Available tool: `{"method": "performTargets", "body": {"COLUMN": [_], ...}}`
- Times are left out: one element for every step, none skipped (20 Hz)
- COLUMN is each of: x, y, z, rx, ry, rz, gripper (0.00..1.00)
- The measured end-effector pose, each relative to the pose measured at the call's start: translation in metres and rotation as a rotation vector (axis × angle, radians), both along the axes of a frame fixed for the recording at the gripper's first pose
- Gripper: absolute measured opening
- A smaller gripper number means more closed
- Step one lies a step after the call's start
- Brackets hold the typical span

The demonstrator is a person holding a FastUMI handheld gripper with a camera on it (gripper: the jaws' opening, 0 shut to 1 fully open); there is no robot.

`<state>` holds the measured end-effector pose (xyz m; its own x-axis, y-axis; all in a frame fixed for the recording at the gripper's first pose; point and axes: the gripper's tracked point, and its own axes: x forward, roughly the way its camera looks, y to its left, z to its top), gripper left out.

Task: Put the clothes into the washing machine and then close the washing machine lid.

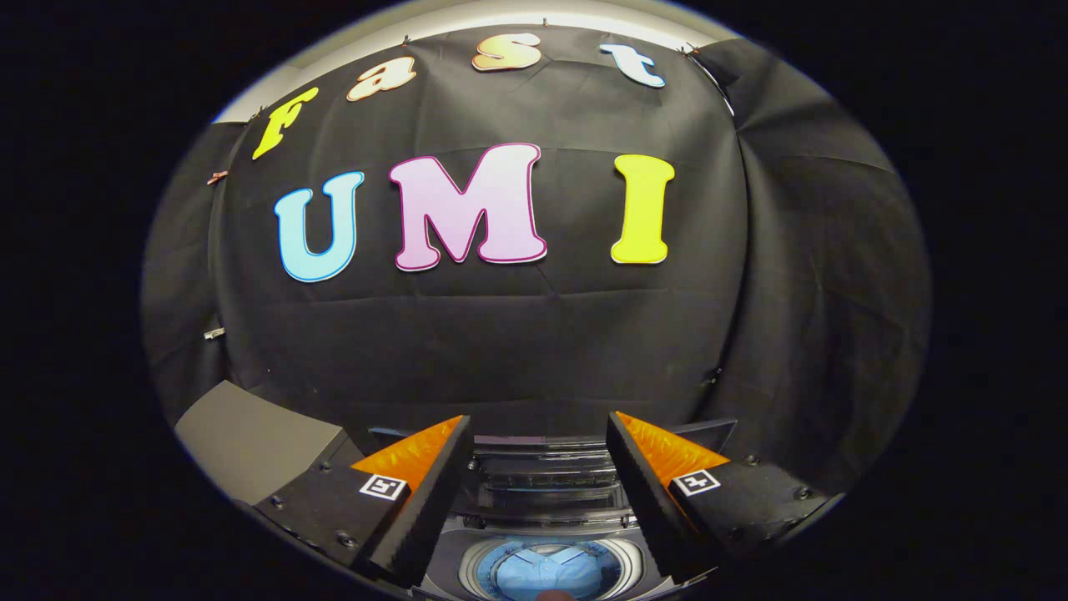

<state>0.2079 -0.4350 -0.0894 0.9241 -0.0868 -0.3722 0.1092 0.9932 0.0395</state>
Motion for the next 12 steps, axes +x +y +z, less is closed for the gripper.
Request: {"method": "performTargets", "body": {"x": [0.003, 0.008, 0.015, 0.021, 0.029, 0.037, 0.042, 0.047, 0.051, 0.053, 0.061, 0.059], "y": [0.000, -0.002, -0.005, -0.008, -0.011, -0.013, -0.015, -0.020, -0.021, -0.021, -0.027, -0.026], "z": [-0.002, -0.005, -0.007, -0.009, -0.013, -0.021, -0.032, -0.044, -0.059, -0.056, -0.062, -0.067], "rx": [-0.002, -0.009, -0.020, -0.034, -0.039, -0.035, -0.038, -0.044, -0.033, -0.010, -0.015, -0.014], "ry": [0.006, 0.015, 0.019, 0.028, 0.034, 0.053, 0.084, 0.125, 0.177, 0.170, 0.175, 0.201], "rz": [0.000, -0.002, -0.004, -0.008, -0.013, -0.015, -0.019, -0.029, -0.035, -0.041, -0.056, -0.047], "gripper": [0.99, 0.99, 0.99, 0.99, 0.99, 0.99, 0.99, 1.00, 1.00, 1.00, 1.00, 0.99]}}
